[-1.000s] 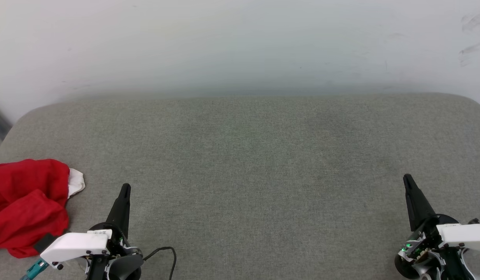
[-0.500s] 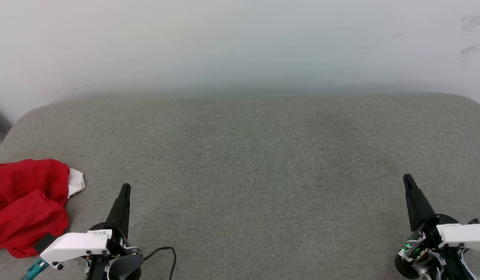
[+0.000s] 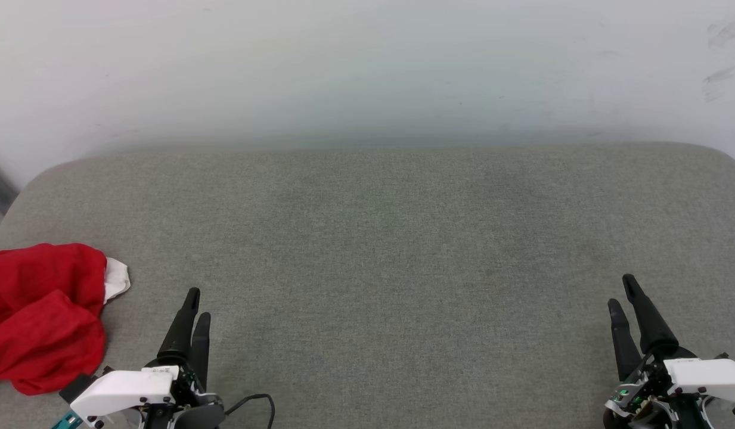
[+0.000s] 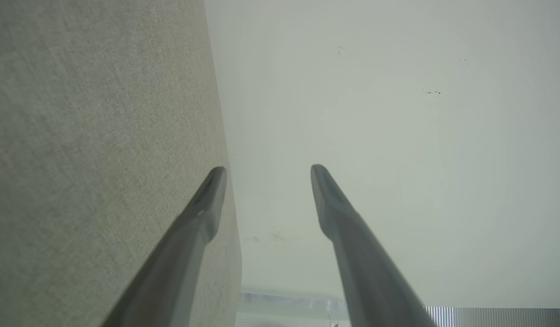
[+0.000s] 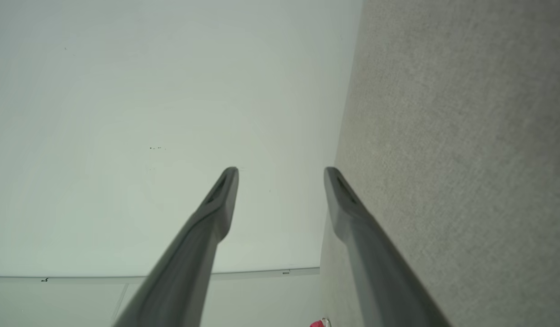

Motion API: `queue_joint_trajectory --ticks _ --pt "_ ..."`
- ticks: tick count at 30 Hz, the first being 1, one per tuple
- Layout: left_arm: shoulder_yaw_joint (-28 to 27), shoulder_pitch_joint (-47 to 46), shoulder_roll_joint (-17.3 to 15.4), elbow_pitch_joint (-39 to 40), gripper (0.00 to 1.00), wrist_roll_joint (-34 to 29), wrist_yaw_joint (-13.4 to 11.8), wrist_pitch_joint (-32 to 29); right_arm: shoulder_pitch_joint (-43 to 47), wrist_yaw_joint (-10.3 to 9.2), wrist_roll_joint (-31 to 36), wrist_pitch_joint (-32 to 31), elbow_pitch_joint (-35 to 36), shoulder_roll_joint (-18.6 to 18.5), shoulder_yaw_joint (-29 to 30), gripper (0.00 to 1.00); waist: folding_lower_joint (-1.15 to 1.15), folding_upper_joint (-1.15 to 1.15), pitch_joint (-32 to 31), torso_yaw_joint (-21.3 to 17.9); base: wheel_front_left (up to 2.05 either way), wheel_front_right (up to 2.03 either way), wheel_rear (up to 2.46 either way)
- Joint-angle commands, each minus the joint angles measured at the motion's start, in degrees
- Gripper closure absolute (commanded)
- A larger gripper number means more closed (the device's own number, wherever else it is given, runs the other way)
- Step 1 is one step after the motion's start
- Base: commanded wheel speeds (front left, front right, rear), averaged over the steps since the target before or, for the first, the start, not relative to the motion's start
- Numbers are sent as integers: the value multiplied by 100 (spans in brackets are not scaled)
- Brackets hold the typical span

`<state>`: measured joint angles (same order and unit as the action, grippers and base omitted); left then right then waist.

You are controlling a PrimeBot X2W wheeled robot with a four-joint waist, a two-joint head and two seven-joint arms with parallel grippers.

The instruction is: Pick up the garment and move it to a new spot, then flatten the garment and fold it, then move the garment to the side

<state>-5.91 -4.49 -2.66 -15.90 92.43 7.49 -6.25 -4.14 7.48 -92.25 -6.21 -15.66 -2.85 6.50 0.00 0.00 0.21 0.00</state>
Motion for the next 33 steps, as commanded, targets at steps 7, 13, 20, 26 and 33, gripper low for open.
queue_joint_trajectory --ticks 7,13,20,26,33 --pt "281 -248 -12 165 0 -57 1 243 -199 1 88 193 194 -18 -118 0 0 0 11 4 0 0 0" --pt "452 -334 -29 269 0 -339 1 409 -260 1 237 372 275 -83 -274 0 0 0 21 8 0 0 0" --pt "593 -389 -41 433 0 -914 1 583 -346 1 540 578 343 -194 -508 0 0 0 34 14 0 0 0" --pt "634 -400 -40 550 0 -1537 1 723 -421 1 1013 719 423 -234 -563 0 0 0 44 19 0 0 0" --pt "622 -428 -27 636 0 -2364 1 875 -465 1 1927 872 519 -267 -607 0 0 0 55 28 0 0 0"
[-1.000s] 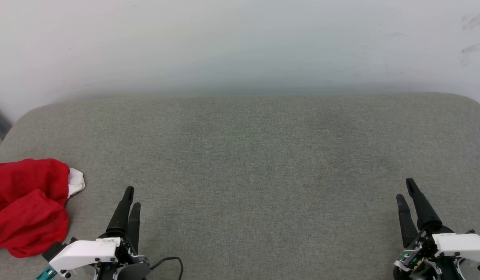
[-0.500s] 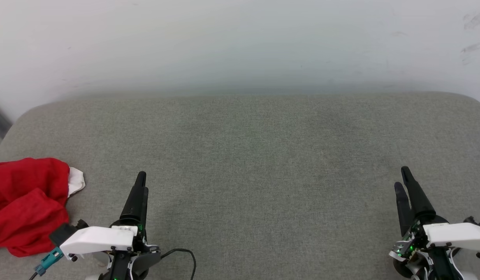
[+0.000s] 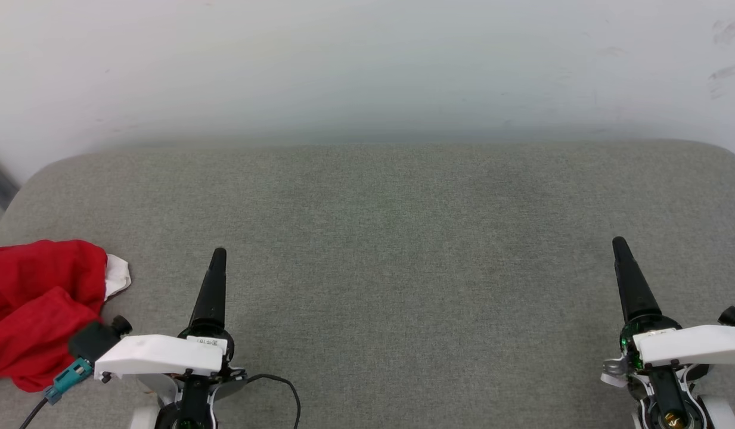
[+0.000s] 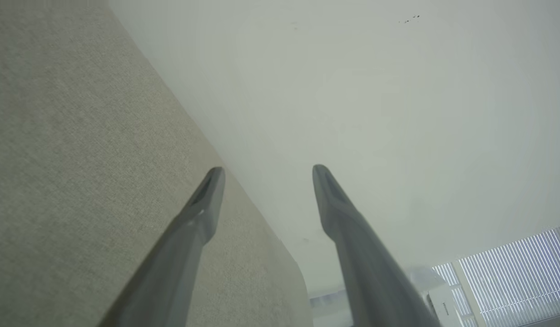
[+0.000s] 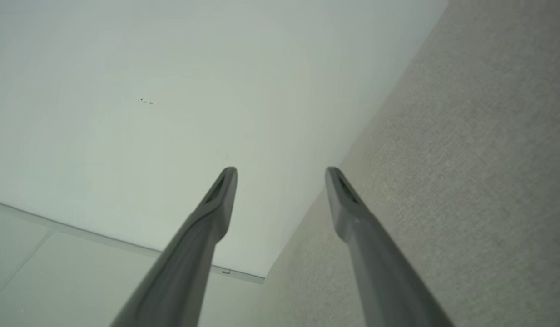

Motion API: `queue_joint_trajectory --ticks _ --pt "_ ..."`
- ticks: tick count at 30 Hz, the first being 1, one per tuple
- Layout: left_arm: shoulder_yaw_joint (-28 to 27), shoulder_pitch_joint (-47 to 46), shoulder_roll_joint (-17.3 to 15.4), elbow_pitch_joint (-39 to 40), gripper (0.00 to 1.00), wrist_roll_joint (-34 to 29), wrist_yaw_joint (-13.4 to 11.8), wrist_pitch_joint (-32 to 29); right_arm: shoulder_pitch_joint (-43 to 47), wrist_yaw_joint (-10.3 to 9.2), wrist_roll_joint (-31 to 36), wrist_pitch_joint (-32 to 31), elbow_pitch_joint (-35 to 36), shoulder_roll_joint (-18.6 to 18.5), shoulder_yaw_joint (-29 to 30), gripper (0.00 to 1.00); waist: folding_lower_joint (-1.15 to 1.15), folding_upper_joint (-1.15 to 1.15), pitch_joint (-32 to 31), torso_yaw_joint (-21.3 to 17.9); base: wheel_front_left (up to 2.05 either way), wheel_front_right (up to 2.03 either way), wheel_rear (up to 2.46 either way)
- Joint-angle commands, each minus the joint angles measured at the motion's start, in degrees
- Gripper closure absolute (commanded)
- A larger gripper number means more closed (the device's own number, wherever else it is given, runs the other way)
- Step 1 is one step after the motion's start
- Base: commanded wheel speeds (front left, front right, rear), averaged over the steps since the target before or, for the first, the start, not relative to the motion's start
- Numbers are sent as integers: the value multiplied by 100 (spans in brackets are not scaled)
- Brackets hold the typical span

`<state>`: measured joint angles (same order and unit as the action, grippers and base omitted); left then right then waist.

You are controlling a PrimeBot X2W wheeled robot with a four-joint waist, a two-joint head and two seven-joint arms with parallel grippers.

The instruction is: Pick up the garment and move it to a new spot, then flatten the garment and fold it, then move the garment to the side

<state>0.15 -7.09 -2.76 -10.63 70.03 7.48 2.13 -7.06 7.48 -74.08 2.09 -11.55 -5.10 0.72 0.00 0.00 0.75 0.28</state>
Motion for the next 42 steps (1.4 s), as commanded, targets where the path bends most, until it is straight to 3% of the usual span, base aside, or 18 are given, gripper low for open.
queue_joint_trajectory --ticks 1,29,42 --pt "16 -175 -16 121 0 -235 2 59 -178 1 213 62 117 -26 -25 0 0 0 2 2 0 0 0" --pt "329 -356 -193 -102 0 -3519 2 569 -393 2 3838 571 -257 -207 -262 0 0 0 2 47 0 0 0" --pt "398 -426 -227 -335 0 -4600 -86 761 -461 1 4982 766 -497 -132 -189 0 0 0 -3 70 0 0 0"
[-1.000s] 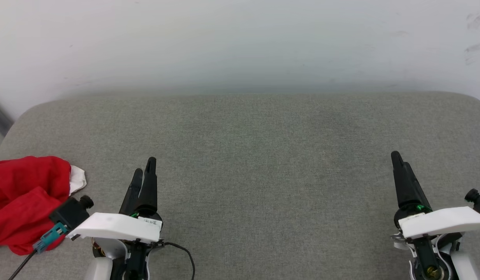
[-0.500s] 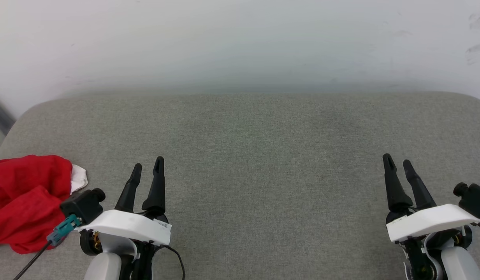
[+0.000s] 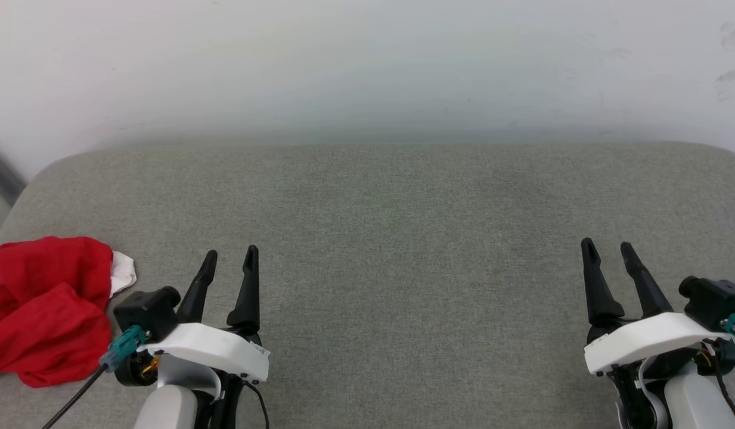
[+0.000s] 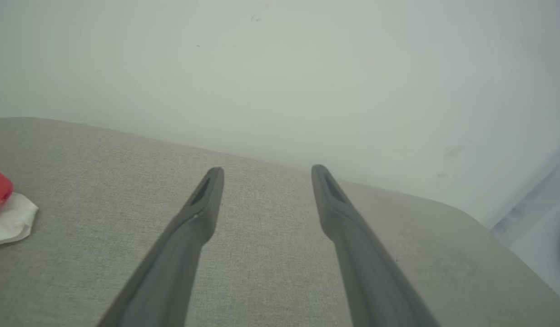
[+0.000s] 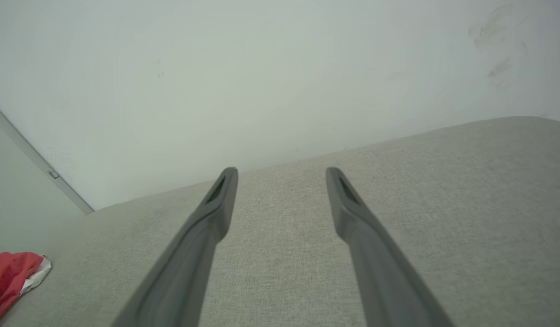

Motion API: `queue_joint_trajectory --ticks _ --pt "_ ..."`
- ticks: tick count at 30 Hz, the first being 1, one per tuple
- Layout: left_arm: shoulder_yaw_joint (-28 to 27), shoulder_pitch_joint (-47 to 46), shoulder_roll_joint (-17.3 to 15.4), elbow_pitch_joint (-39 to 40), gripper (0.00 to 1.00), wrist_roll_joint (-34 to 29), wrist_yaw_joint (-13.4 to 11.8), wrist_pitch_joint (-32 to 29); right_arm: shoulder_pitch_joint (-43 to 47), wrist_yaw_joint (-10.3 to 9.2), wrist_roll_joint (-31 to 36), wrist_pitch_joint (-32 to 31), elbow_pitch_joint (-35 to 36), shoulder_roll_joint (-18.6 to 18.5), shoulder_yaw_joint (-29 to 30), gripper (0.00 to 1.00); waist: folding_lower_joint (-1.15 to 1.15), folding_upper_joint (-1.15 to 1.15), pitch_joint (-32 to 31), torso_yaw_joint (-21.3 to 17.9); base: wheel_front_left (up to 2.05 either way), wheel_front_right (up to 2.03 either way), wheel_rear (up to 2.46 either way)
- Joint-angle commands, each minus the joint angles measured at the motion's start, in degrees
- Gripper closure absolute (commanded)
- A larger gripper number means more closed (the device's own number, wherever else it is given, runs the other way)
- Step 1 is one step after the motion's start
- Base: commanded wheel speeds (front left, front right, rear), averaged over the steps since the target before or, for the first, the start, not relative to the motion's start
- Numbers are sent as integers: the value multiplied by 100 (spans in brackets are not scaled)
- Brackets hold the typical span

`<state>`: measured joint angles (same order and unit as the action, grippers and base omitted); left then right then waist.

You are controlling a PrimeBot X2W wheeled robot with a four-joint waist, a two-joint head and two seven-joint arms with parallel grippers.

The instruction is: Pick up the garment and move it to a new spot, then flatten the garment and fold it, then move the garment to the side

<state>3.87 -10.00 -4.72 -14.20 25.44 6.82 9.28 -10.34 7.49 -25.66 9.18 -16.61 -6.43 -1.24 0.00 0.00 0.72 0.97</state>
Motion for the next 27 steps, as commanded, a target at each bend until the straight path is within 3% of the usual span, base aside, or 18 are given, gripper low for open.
queue_joint_trajectory --ticks 1,27 --pt "26 -135 -31 22 0 -141 -20 45 -133 0 141 57 9 1 7 0 0 0 -1 2 0 0 0" --pt "3 -181 14 -339 0 -1371 -90 376 -176 -1 1497 99 -70 54 43 0 0 0 -15 33 0 0 0"
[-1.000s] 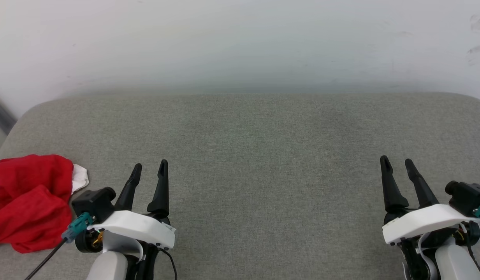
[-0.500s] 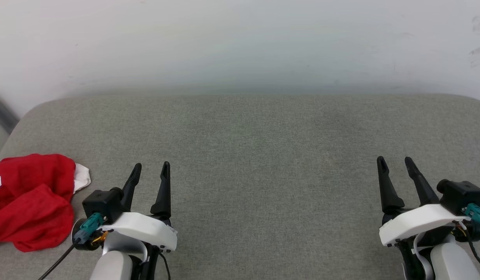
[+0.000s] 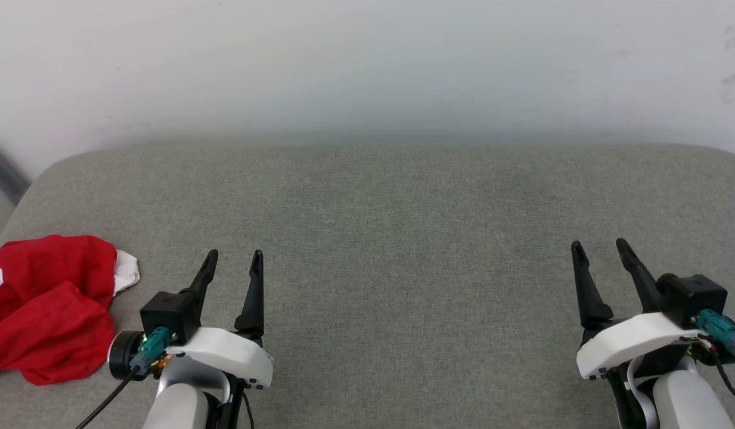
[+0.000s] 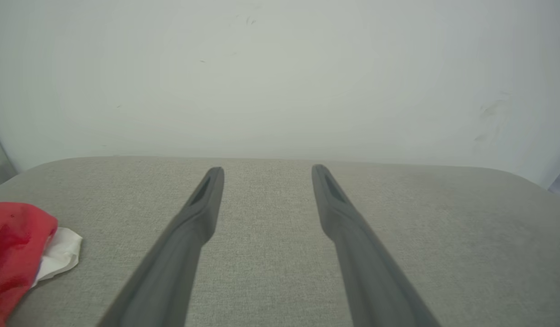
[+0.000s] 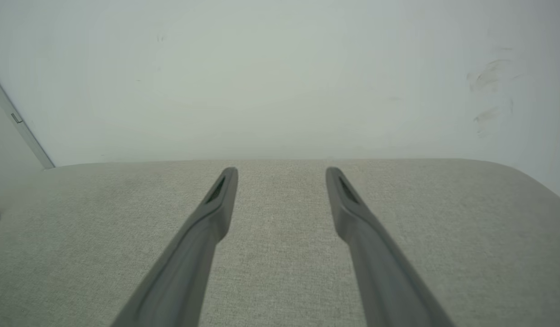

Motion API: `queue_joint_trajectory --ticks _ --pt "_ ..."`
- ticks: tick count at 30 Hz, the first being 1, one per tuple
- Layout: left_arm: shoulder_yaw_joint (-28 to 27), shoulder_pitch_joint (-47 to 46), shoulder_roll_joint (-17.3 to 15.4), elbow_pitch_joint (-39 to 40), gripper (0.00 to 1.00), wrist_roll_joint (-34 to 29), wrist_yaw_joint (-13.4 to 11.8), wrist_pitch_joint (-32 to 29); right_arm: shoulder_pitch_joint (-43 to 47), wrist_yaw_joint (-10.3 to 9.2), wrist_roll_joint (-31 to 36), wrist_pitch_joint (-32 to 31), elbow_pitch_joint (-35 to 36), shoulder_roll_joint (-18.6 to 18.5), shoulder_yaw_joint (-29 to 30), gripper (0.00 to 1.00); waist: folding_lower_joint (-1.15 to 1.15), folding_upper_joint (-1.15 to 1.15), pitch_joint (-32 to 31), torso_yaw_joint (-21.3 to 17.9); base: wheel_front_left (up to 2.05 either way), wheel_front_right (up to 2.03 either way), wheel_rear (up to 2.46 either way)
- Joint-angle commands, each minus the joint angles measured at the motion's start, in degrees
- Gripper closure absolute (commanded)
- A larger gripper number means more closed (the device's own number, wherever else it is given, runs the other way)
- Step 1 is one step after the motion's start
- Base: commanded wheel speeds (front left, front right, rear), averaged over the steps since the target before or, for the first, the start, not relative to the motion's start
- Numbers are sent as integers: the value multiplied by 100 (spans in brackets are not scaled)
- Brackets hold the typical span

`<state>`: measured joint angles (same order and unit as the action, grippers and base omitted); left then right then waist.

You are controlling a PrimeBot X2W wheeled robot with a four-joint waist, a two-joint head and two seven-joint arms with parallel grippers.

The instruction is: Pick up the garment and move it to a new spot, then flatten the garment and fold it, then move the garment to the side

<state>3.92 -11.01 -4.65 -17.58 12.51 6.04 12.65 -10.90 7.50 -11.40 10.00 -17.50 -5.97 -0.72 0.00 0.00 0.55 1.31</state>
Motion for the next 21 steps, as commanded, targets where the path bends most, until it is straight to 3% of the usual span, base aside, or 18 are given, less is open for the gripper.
queue_joint_trajectory --ticks 1,21 --pt "-6 -90 11 -13 0 -111 -9 46 -124 -2 116 26 24 12 -14 0 0 0 4 -3 0 0 0" --pt "-213 -183 127 -274 0 -466 103 261 -147 -2 670 169 45 135 77 0 0 0 46 4 0 0 0"
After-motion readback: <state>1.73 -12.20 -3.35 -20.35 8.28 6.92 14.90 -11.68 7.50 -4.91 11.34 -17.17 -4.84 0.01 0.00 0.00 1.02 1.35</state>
